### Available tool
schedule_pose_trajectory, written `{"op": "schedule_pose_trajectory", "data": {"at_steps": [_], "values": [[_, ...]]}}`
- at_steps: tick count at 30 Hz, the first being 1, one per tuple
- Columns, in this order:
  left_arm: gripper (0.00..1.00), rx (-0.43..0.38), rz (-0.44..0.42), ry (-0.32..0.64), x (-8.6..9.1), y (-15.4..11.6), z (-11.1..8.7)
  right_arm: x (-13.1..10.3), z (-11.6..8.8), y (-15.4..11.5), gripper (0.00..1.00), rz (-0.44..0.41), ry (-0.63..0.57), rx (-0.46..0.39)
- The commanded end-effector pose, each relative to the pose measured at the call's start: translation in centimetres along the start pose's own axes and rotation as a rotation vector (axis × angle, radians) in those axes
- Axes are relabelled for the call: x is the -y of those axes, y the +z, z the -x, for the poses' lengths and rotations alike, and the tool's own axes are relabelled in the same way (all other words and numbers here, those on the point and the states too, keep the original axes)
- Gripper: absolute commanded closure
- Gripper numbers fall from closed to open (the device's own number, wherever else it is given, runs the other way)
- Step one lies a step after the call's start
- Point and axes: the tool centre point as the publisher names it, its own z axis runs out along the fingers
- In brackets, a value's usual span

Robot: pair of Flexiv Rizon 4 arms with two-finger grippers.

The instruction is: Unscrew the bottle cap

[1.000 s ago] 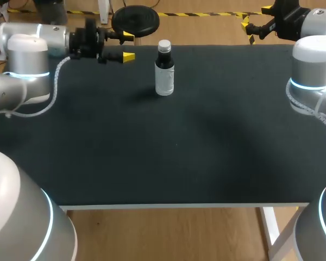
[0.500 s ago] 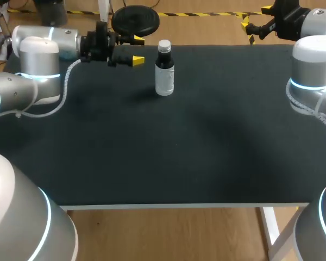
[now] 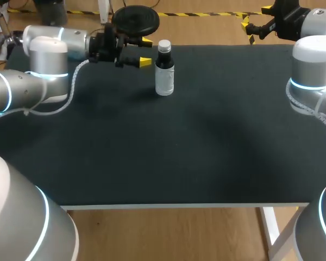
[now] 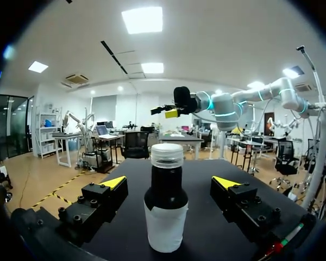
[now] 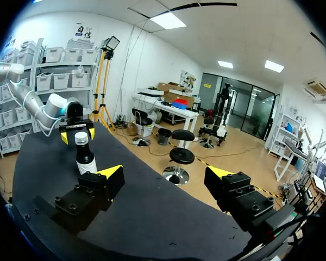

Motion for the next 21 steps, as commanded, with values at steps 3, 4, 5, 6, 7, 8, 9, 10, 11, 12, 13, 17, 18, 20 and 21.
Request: {"op": "schedule_pose_trajectory", "data": {"at_steps": [3,4,5,6,7,8,9,10,11,12,13,17,18,20,21], "values": [[0.0,-0.038,-0.011,0.011,-0.4,0.9,0.9,0.0,0.0,0.0,0.0,-0.001,0.0,0.0],[0.0,-0.04,-0.012,0.013,-0.4,1.0,0.9,0.0,0.0,0.0,0.0,-0.001,0.0,0.0],[0.0,-0.042,-0.013,0.013,-0.4,1.1,1.0,0.0,0.0,0.0,0.0,-0.001,0.0,0.0],[0.0,-0.047,-0.018,0.011,-0.5,1.2,1.1,0.0,0.0,0.0,0.0,-0.001,0.0,0.0],[0.0,-0.048,-0.02,0.01,-0.5,1.3,1.2,0.0,0.0,0.0,0.0,-0.001,0.0,0.0],[0.0,-0.05,-0.02,0.009,-0.5,1.4,1.2,0.0,0.0,0.0,0.0,-0.001,0.0,0.0],[0.0,-0.051,-0.019,0.008,-0.5,1.5,1.2,0.0,0.0,0.0,0.0,-0.001,0.0,0.0],[0.0,-0.052,-0.018,0.008,-0.5,1.6,1.3,0.0,0.0,0.0,0.0,-0.001,0.0,0.0],[0.0,-0.053,-0.017,0.008,-0.5,1.7,1.3,0.0,0.0,0.0,0.0,-0.001,0.0,0.0],[0.0,-0.055,-0.017,0.008,-0.5,1.8,1.3,0.0,0.0,0.0,0.0,-0.001,0.0,0.0],[0.0,-0.057,-0.017,0.009,-0.5,1.9,1.3,0.0,0.0,0.0,0.0,-0.001,0.0,0.0],[0.0,-0.063,-0.014,0.01,-0.6,2.4,1.4,0.0,0.0,0.0,0.0,-0.001,0.0,0.0],[0.0,-0.064,-0.014,0.009,-0.7,2.4,1.4,0.0,0.0,0.0,0.0,-0.001,0.0,0.0],[0.0,-0.068,-0.014,0.007,-0.7,2.6,1.5,0.0,0.0,0.0,0.0,-0.001,0.0,0.0],[0.0,-0.071,-0.014,0.008,-0.7,2.7,1.5,0.0,0.0,0.0,0.0,-0.001,0.0,0.0]]}}
